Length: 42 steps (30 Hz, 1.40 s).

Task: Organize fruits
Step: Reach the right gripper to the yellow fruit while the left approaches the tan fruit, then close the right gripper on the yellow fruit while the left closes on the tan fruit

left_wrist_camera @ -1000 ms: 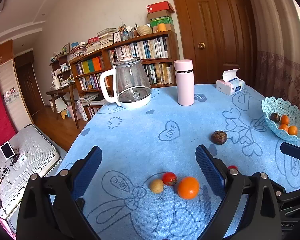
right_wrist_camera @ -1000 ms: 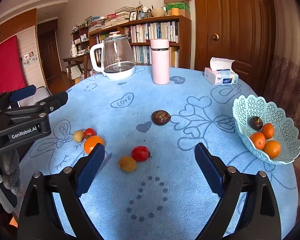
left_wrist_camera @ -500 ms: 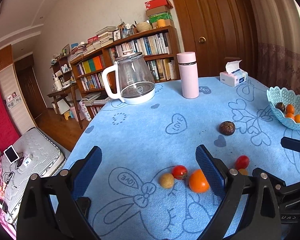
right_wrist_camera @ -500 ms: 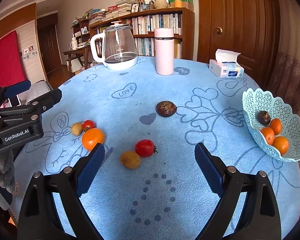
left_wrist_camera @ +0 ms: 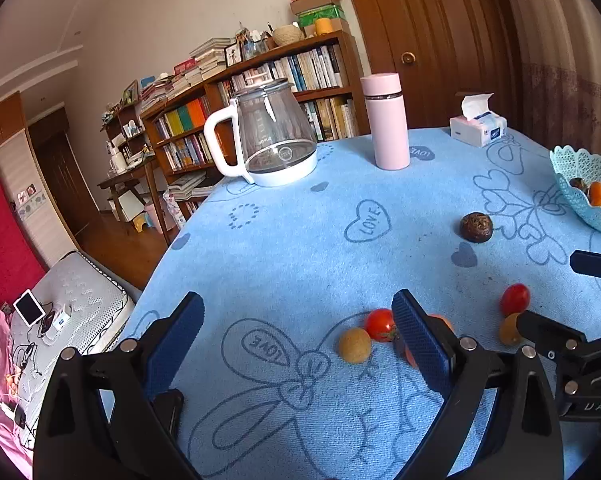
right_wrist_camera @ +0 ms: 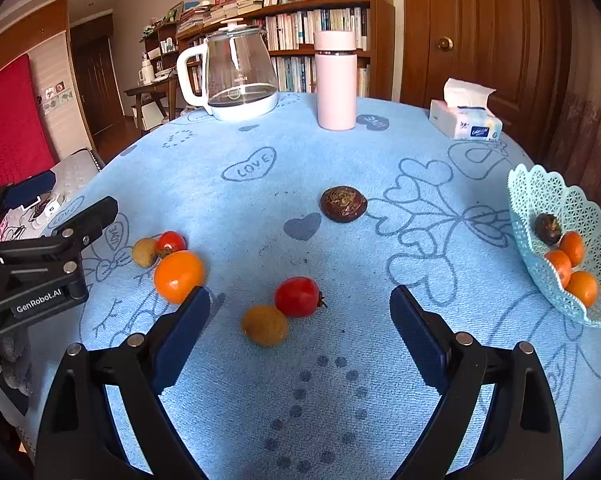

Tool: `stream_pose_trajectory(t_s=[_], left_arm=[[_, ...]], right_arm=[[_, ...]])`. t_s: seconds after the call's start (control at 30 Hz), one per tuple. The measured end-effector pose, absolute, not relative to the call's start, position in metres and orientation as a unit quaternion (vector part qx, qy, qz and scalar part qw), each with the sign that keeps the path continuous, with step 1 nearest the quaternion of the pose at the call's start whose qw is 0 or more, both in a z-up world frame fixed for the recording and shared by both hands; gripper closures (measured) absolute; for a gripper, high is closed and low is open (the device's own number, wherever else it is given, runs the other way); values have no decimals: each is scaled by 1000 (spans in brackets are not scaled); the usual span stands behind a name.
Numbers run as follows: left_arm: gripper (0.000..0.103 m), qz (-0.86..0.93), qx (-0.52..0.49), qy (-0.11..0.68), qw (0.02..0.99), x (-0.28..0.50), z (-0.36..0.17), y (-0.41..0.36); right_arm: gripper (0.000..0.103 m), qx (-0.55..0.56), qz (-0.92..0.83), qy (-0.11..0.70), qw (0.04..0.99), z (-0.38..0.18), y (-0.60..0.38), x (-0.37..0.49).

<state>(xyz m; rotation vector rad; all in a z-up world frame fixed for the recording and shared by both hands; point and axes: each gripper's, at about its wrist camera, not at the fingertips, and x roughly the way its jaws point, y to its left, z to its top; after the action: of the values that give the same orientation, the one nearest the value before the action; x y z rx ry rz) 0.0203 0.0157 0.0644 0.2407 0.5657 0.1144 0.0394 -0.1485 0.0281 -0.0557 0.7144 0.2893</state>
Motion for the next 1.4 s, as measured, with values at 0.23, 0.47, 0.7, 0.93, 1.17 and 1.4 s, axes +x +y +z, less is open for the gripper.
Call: stream_pose_trajectory(t_s=[0.23,0.47,0.7,0.93,1.17,1.4], left_arm=[[9,51,89,323,941,38,47,33],[9,44,60,344,936,46,41,52],[9,35,79,342,936,42,38,52],[9,22,91,342,935,39,36,48],[9,-10,100,346,933,35,33,43],[32,-47,108,371,921,42,25,36]], right_arm=[[11,-26,144,366,919,19,-148,46],[19,-28,144,374,916,17,-147,48],[37,-40,154,397,904,10,-139,55],[56,-30,168,415,894,4,-139,57],[73,-18,186,414,891,9,-142,48],[73,-22,191,420,887,5,-137,49]])
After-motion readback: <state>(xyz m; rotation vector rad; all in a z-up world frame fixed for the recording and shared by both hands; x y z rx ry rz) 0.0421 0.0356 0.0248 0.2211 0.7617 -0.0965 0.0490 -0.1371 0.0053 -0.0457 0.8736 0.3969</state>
